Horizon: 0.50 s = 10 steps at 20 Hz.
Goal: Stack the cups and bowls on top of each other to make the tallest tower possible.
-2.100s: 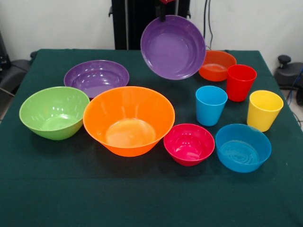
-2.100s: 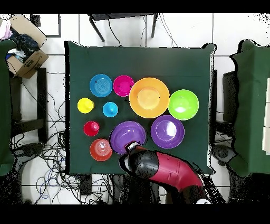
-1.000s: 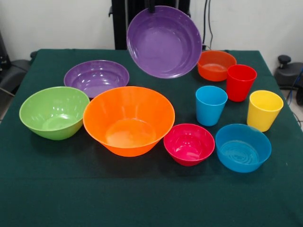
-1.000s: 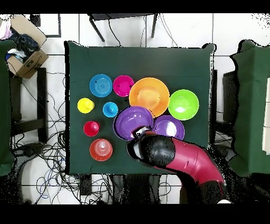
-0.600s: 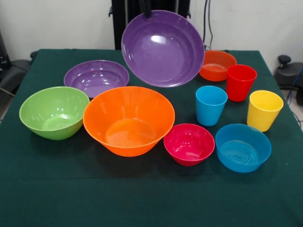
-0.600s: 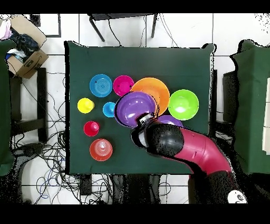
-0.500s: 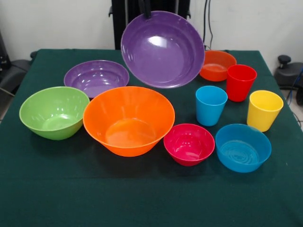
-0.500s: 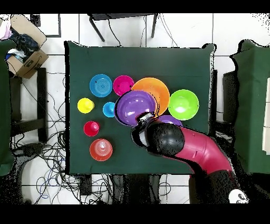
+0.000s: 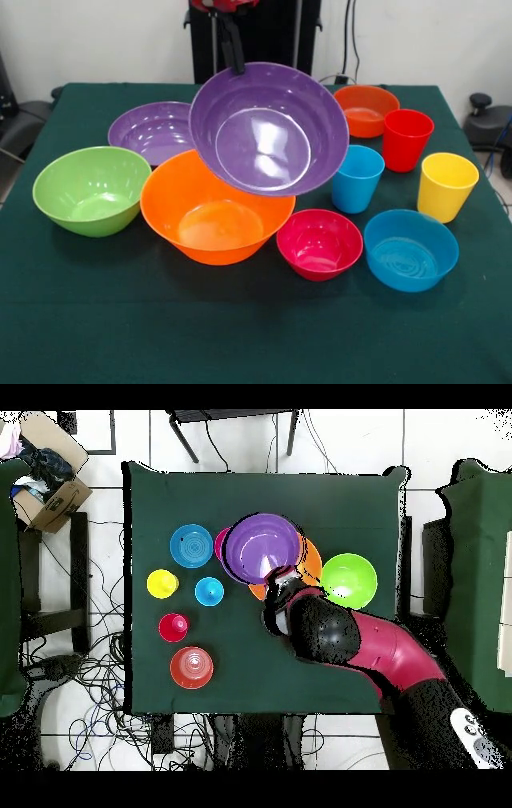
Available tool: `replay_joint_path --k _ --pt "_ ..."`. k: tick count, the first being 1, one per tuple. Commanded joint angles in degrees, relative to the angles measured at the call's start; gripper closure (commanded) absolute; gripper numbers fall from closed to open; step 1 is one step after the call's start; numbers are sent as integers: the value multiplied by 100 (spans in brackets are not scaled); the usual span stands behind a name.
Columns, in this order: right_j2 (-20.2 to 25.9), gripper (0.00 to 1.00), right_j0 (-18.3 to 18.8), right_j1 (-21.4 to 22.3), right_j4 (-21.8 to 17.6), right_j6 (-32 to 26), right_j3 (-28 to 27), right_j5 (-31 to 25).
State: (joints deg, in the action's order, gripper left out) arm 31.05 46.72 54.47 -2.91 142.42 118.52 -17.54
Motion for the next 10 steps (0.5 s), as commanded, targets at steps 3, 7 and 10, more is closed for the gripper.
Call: replay_joint_path --k 3,7,10 --pt "840 100 339 -734 -841 -659 -117 742" --pt "935 100 504 -896 -1094 -551 -114 994" --pt "996 100 595 -1050 -1305 -453 -111 1216"
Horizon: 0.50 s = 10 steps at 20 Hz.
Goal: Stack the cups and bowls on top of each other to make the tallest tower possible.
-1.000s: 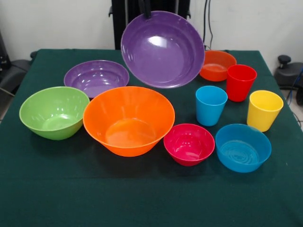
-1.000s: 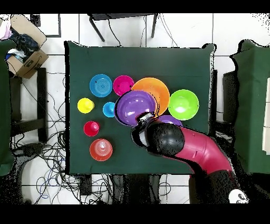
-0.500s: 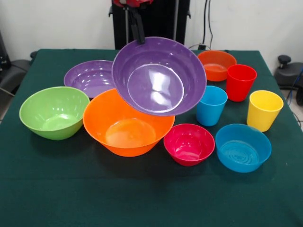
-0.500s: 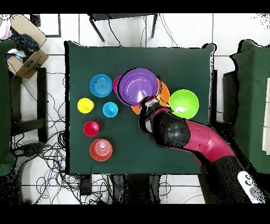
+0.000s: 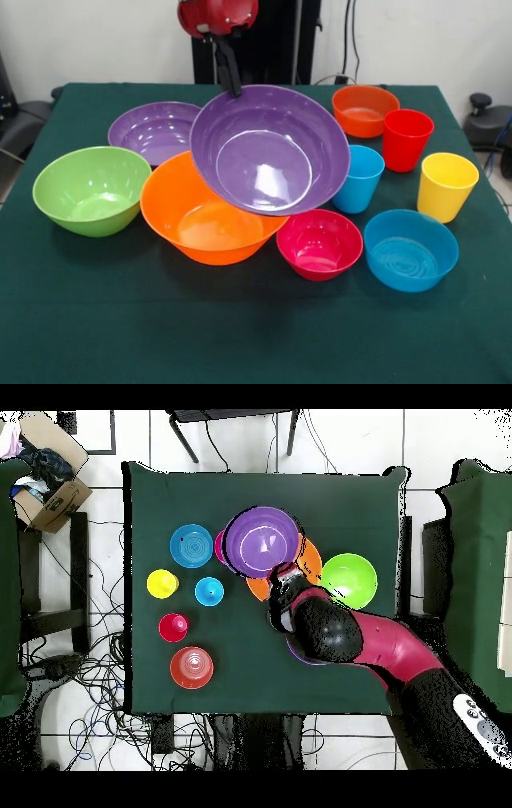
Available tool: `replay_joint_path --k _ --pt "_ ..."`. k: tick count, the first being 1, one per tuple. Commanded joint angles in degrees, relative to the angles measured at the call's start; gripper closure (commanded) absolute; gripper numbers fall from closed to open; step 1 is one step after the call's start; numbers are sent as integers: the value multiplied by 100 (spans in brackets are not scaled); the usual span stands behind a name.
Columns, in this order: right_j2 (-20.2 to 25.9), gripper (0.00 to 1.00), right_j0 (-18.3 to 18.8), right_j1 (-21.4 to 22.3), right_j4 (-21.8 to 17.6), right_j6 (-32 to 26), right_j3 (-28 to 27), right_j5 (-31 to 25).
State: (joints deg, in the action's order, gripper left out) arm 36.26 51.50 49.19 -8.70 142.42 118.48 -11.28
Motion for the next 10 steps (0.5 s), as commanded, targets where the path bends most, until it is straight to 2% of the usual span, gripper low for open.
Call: replay_joint_path --k 1,10 --pt "490 100 145 -545 -786 -422 -101 635" --pt "667 100 401 -510 -1103 -215 154 795"
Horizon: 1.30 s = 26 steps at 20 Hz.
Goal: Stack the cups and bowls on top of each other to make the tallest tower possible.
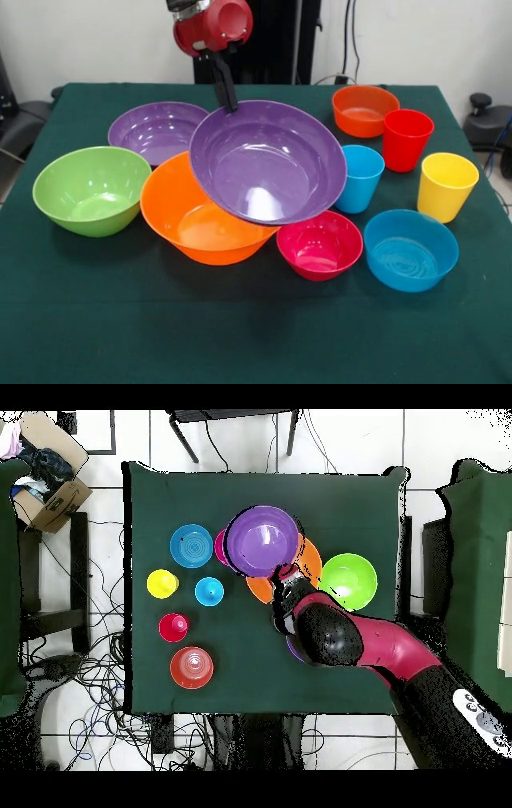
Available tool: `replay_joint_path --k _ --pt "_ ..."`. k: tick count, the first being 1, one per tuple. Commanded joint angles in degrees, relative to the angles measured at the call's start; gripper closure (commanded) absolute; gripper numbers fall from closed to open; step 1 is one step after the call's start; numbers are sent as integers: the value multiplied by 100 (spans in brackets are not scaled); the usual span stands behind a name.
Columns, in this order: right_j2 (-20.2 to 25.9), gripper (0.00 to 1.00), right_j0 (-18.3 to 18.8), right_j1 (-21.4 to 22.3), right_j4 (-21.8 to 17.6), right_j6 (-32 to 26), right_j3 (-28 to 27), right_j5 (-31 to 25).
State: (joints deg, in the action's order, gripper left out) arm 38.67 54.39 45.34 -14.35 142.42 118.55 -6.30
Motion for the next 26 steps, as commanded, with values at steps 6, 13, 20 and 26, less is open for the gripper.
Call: replay_joint_path --k 6,13,20,26 --pt "749 100 539 -380 -720 -366 162 135" --pt "770 100 686 -625 -942 -287 222 206" --pt "763 100 757 -548 -1050 -164 401 221" --pt "582 100 597 -550 -1168 26 541 495"
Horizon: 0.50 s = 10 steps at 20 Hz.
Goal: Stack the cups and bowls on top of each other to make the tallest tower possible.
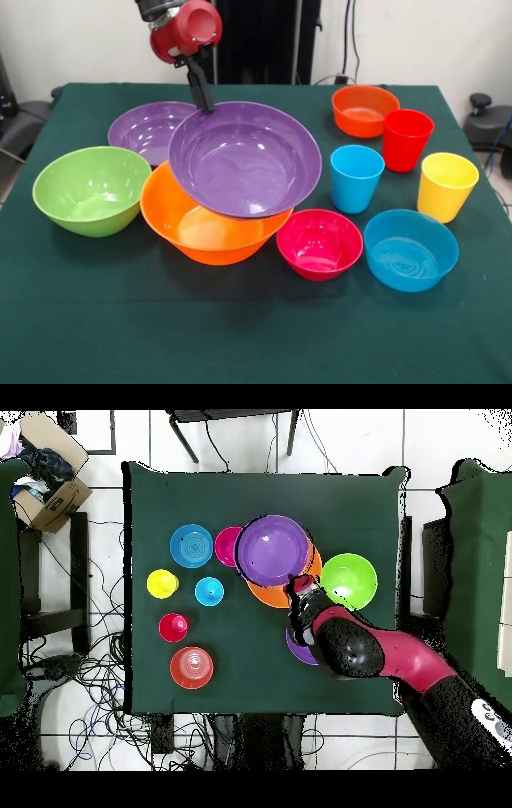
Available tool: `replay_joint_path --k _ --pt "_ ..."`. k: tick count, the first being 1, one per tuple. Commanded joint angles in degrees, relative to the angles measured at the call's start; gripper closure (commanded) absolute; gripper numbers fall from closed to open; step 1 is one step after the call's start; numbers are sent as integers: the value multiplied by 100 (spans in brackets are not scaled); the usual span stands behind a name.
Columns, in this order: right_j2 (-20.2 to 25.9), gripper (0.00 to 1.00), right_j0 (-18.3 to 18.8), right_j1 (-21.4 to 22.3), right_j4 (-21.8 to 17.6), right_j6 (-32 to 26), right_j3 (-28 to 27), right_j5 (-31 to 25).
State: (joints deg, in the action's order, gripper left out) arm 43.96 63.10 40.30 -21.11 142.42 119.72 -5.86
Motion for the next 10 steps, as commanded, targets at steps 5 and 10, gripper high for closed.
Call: replay_joint_path --k 5,10 --pt "-229 100 -505 -141 -639 139 405 799" --pt "-167 100 -381 -245 -675 16 340 688"
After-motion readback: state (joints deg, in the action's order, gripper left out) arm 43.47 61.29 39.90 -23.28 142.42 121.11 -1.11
